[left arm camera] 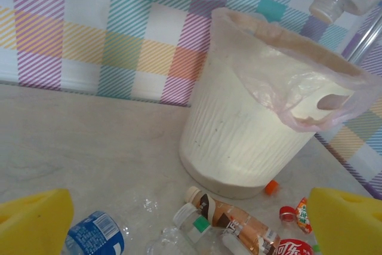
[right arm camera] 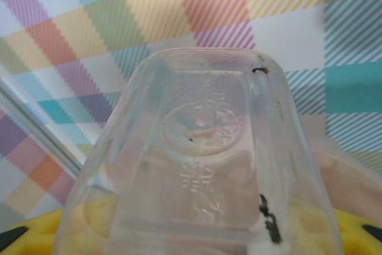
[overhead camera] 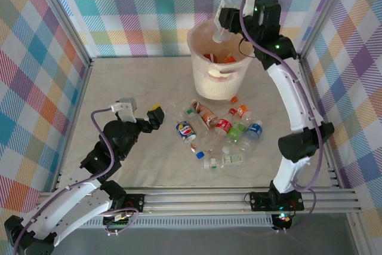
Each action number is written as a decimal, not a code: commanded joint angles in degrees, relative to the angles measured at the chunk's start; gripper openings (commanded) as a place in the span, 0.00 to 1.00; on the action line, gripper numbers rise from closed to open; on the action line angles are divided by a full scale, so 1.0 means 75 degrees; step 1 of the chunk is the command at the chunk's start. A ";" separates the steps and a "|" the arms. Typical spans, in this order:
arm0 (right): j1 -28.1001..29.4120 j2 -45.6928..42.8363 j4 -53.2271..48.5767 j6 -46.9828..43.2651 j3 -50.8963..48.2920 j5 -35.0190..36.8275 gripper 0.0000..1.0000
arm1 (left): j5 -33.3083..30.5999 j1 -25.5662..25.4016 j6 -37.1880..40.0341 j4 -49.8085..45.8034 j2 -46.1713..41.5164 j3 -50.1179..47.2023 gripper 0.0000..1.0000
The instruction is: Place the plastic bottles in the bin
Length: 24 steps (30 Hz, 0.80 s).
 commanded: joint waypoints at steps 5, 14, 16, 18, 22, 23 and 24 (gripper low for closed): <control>-0.0027 0.1387 -0.1369 0.0048 0.1688 -0.0028 0.40 | -0.0694 -0.0087 -0.0217 -0.0343 -0.0157 -0.0066 1.00; -0.0022 0.2004 -0.2531 0.0310 0.1862 -0.0976 0.43 | -0.1098 -0.0087 -0.0358 -0.0551 0.0003 0.0030 1.00; -0.0023 0.2091 -0.2727 0.0313 0.1830 -0.1260 0.44 | -0.1141 -0.0081 -0.0380 -0.0549 0.0038 0.0038 1.00; -0.0014 0.2161 -0.2834 0.0260 0.1769 -0.1480 0.46 | -0.1169 -0.0084 -0.0419 -0.0539 0.0074 0.0043 1.00; -0.0008 0.2273 -0.3015 0.0090 0.1631 -0.1613 0.51 | -0.1187 -0.0087 -0.0500 -0.0527 0.0132 0.0043 1.00; -0.0002 0.2312 -0.3050 0.0050 0.1605 -0.1659 0.52 | -0.1188 -0.0084 -0.0504 -0.0533 0.0159 0.0043 1.00; 0.0001 0.2347 -0.3084 0.0026 0.1586 -0.1695 0.52 | -0.1190 -0.0086 -0.0517 -0.0536 0.0165 0.0053 1.00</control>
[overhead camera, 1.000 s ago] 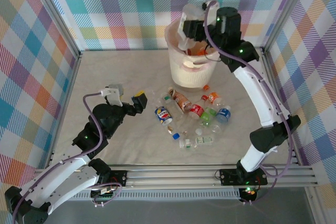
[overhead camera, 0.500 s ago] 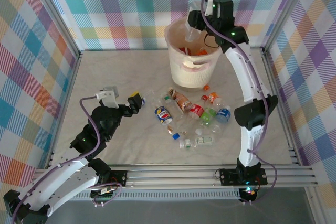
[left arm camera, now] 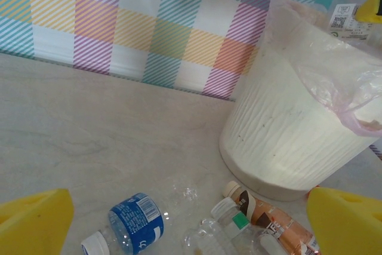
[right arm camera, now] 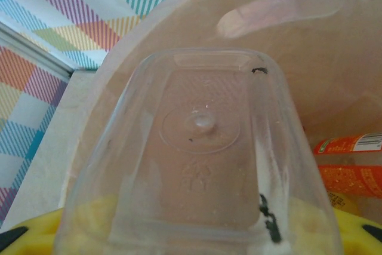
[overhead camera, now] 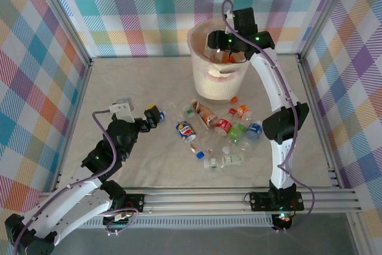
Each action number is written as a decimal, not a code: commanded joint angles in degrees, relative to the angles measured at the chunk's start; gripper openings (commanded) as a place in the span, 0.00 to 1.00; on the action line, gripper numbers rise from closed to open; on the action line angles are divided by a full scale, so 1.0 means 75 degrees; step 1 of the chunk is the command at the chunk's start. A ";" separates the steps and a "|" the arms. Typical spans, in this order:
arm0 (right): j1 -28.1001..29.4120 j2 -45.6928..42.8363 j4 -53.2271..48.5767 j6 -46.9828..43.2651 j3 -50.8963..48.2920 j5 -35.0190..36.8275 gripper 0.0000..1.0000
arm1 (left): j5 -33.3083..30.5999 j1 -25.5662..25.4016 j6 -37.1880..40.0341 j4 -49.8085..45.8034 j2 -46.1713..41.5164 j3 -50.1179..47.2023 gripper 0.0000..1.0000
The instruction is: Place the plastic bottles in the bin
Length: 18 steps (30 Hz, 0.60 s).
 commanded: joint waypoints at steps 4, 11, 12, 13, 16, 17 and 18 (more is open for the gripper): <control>0.0080 0.0392 -0.0305 -0.0205 0.0009 -0.0641 0.58 | -0.0196 -0.0081 -0.0186 -0.0026 0.0095 0.0066 1.00; 0.0139 0.0707 -0.0543 -0.0332 0.0287 -0.0762 0.75 | -0.0198 -0.0078 -0.0269 -0.0084 0.0282 0.0137 1.00; 0.0138 0.0724 -0.0584 -0.0352 0.0363 -0.0763 0.78 | -0.0204 -0.0078 -0.0277 -0.0091 0.0307 0.0143 1.00; 0.0138 0.0735 -0.0598 -0.0370 0.0423 -0.0778 0.82 | -0.0198 -0.0081 -0.0285 -0.0087 0.0326 0.0148 1.00; 0.0139 0.0729 -0.0662 -0.0447 0.0676 -0.0769 0.92 | -0.0206 -0.0080 -0.0286 -0.0091 0.0368 0.0169 1.00; 0.0139 0.0717 -0.0687 -0.0478 0.0776 -0.0752 0.95 | -0.0212 -0.0081 -0.0295 -0.0091 0.0397 0.0172 1.00; 0.0139 0.0695 -0.0714 -0.0493 0.0855 -0.0728 0.97 | -0.0226 -0.0080 -0.0298 -0.0099 0.0413 0.0182 1.00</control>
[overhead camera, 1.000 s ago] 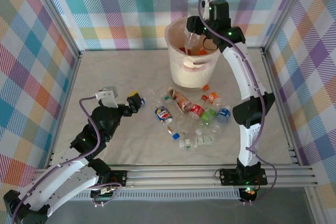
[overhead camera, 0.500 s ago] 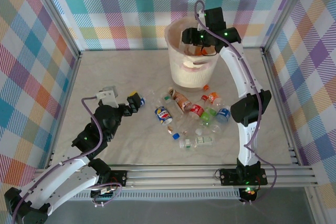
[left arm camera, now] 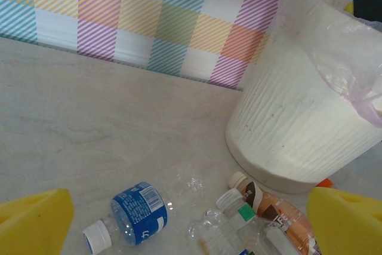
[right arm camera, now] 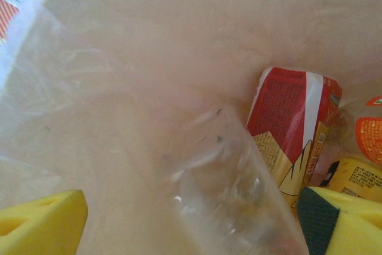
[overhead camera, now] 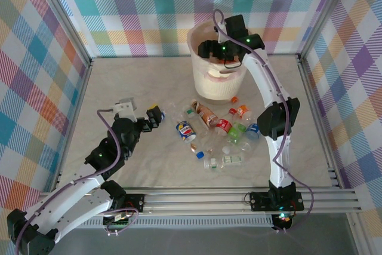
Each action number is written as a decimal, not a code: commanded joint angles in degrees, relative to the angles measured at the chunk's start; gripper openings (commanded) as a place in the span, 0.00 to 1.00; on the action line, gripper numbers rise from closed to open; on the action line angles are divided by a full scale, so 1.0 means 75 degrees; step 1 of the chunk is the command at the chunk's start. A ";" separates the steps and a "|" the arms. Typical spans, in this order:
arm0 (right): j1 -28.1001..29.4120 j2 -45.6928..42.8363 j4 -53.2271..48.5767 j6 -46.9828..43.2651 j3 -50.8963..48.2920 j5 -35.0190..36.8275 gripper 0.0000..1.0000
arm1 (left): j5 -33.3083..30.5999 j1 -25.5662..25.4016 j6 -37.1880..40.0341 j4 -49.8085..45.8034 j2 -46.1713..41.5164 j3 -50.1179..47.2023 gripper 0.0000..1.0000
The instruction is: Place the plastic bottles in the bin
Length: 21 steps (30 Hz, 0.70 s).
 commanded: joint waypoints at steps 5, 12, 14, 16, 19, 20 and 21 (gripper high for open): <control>0.0050 -0.0366 -0.0248 -0.0271 0.0878 0.0114 1.00 | -0.0311 -0.0079 -0.0261 -0.0117 0.0185 0.0251 1.00; 0.0052 -0.1141 -0.0402 -0.0313 0.0755 0.0739 1.00 | -0.0349 0.0024 -0.0132 -0.0855 0.0924 0.0869 1.00; 0.0051 -0.1467 -0.0414 -0.0311 0.0501 0.0955 1.00 | -0.0114 0.0177 -0.0004 -0.1245 0.1412 0.1297 1.00; 0.0052 -0.1874 -0.0381 -0.0336 0.0153 0.1222 1.00 | 0.0037 0.0351 0.0205 -0.1686 0.1990 0.1810 1.00; 0.0052 -0.2580 -0.0293 -0.0340 -0.0537 0.1785 1.00 | 0.0357 0.0710 0.0527 -0.2288 0.2788 0.2474 1.00; 0.0052 -0.2884 -0.0210 -0.0315 -0.0893 0.2006 1.00 | 0.0552 0.0856 0.0662 -0.2391 0.3010 0.2662 1.00; 0.0050 -0.3169 -0.0106 -0.0302 -0.1267 0.2189 1.00 | 0.0701 0.0987 0.0776 -0.2500 0.3236 0.2813 1.00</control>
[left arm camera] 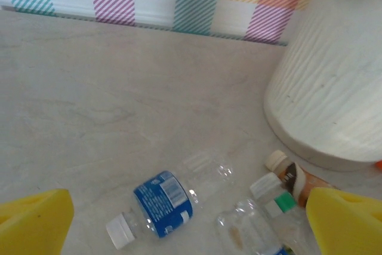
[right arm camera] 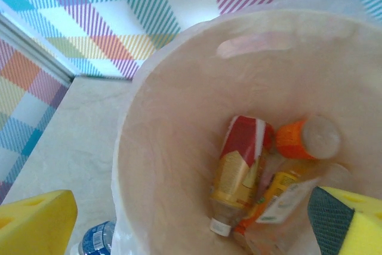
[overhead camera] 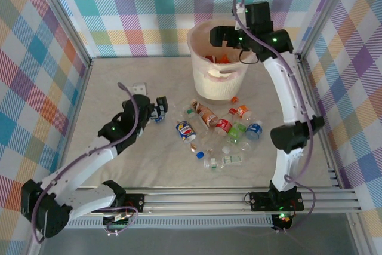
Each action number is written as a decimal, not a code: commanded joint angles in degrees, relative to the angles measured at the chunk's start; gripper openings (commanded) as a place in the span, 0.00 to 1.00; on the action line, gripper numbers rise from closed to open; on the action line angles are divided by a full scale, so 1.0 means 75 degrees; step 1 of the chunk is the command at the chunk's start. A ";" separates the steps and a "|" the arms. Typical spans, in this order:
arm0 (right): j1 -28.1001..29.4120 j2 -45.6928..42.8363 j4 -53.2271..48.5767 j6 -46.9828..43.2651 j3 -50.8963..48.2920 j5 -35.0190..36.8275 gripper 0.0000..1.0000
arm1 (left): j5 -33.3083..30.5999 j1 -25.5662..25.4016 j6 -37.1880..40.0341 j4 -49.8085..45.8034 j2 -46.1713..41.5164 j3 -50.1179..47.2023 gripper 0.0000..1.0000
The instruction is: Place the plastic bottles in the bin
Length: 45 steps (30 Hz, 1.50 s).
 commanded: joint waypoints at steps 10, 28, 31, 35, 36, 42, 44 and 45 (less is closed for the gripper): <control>0.0046 -0.4274 0.1473 0.0649 -0.6071 0.2329 1.00 | 0.2438 0.1637 0.1995 -0.1969 0.2488 0.1943 1.00; 0.0039 -0.5975 0.0361 0.2163 -1.0027 0.2986 1.00 | 0.3181 0.2119 0.3713 -0.2435 0.4899 0.3036 1.00; 0.0040 -0.5933 0.0462 0.2280 -1.0164 0.2958 1.00 | 0.3231 0.2144 0.3775 -0.2592 0.5323 0.3340 1.00; 0.0040 -0.5967 0.0743 0.2335 -1.0350 0.2852 1.00 | 0.3280 0.2155 0.3789 -0.2646 0.5666 0.3501 1.00; 0.0043 -0.5980 0.0810 0.2349 -1.0399 0.2818 1.00 | 0.3250 0.2161 0.3781 -0.2657 0.5745 0.3535 1.00; 0.0040 -0.5936 0.0975 0.2340 -1.0477 0.2769 1.00 | 0.3280 0.2202 0.3669 -0.2753 0.6160 0.3703 0.92; 0.0049 -0.5909 0.0970 0.2338 -1.0466 0.2757 1.00 | 0.3297 0.2235 0.3633 -0.2751 0.6275 0.3703 0.89; 0.0040 -0.5898 0.0973 0.2338 -1.0466 0.2754 1.00 | 0.3320 0.2257 0.3620 -0.2740 0.6314 0.3699 0.89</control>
